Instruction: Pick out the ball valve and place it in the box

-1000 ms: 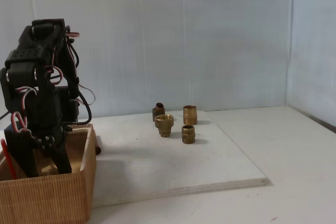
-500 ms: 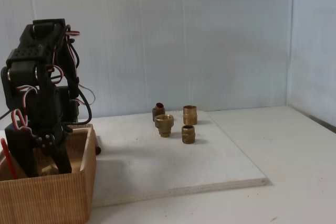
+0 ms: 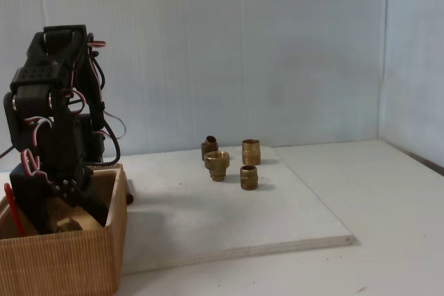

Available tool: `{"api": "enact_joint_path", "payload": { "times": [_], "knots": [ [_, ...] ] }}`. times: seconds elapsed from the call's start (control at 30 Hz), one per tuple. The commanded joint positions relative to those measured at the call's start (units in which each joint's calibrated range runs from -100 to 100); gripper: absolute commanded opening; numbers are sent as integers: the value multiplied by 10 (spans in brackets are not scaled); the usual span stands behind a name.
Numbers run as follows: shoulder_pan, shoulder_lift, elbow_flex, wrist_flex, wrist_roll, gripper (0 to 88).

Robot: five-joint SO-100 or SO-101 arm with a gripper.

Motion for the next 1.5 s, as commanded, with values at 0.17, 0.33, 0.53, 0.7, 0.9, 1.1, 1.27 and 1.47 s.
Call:
{"api": "enact_joint_path", "payload": {
  "times": [0.17, 0.33, 0.53, 0.7, 0.9, 1.1, 1.27, 1.47],
  "knots": [
    [11, -19, -24, 96, 4, 339],
    [11, -20, -81, 183, 2, 339],
    [11, -20, -160, 278, 3, 339],
    [11, -27, -200, 317, 1, 339],
    [12, -65, -197, 317, 2, 339],
    [21, -119, -187, 318, 2, 339],
    [15, -191, -129, 318, 2, 339],
    [-51, -299, -79, 318, -3, 339]
  ]
}}
